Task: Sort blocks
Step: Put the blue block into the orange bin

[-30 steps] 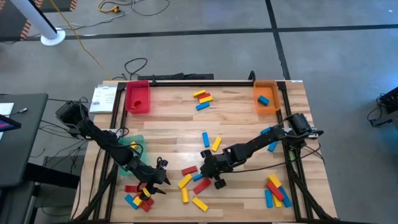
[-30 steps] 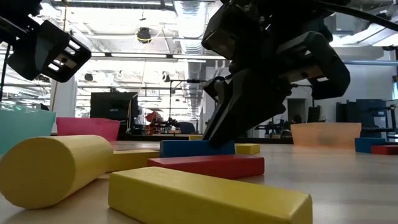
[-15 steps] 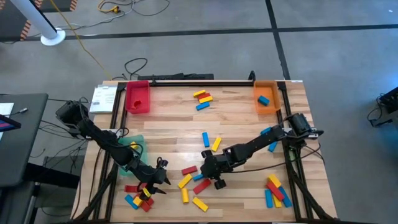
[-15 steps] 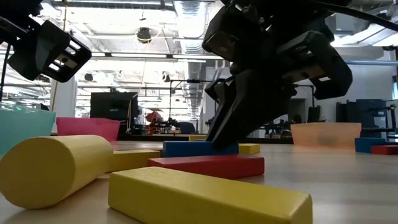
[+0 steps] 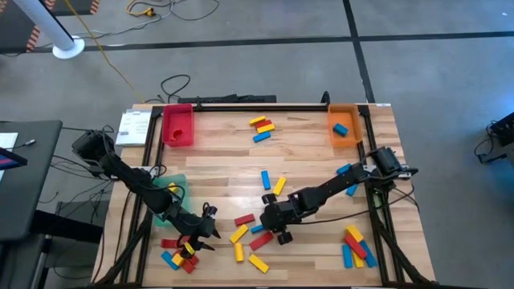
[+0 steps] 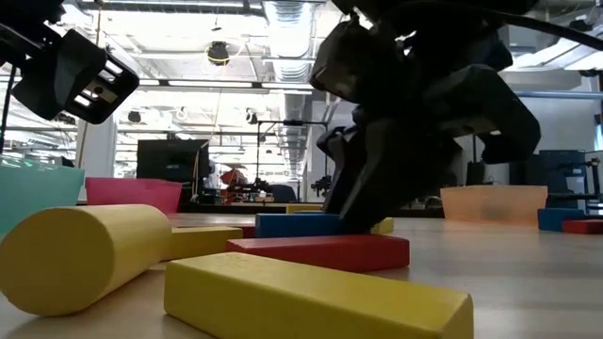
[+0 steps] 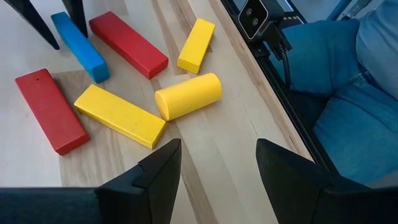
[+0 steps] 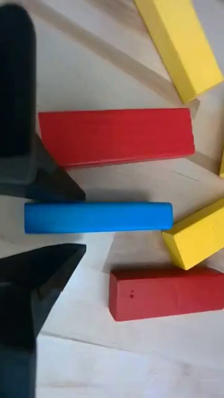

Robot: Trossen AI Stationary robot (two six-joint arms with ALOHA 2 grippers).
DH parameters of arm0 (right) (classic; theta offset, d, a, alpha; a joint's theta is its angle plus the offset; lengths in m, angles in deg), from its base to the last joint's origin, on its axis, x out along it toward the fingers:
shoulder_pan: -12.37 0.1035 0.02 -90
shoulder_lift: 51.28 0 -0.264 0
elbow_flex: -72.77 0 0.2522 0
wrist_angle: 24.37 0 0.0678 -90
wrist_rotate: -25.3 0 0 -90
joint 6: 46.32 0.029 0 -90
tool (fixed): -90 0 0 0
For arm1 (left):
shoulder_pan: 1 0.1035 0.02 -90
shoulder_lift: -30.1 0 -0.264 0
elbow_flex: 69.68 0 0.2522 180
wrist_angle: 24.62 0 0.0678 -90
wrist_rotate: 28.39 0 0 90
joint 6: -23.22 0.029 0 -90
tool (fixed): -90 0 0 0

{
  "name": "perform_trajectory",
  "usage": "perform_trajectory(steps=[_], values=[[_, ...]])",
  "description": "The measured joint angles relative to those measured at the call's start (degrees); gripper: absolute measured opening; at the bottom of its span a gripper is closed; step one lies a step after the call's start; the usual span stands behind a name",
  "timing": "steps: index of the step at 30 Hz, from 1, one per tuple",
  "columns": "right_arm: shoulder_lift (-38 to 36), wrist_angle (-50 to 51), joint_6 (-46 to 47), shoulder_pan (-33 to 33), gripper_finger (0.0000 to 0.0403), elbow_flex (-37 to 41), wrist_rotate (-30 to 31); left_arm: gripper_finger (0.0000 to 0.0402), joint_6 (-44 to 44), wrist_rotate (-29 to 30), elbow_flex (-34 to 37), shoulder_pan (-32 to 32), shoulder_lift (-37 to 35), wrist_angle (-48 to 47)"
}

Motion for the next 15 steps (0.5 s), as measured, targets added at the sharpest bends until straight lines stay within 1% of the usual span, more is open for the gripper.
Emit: perform_trajectory(steps=[7, 15], values=[[-0.1, -0.4, -1.6, 0.0, 0.0038, 0.0, -0.1, 0.0204, 0.8, 0.2, 0.0, 1.1, 0.0, 0.1], [-0.3, 0.6, -1.3, 0.0, 0.0036, -0.1, -0.3, 0.0204, 2.9, 1.6, 0.0, 3.9, 0.0, 0.1]])
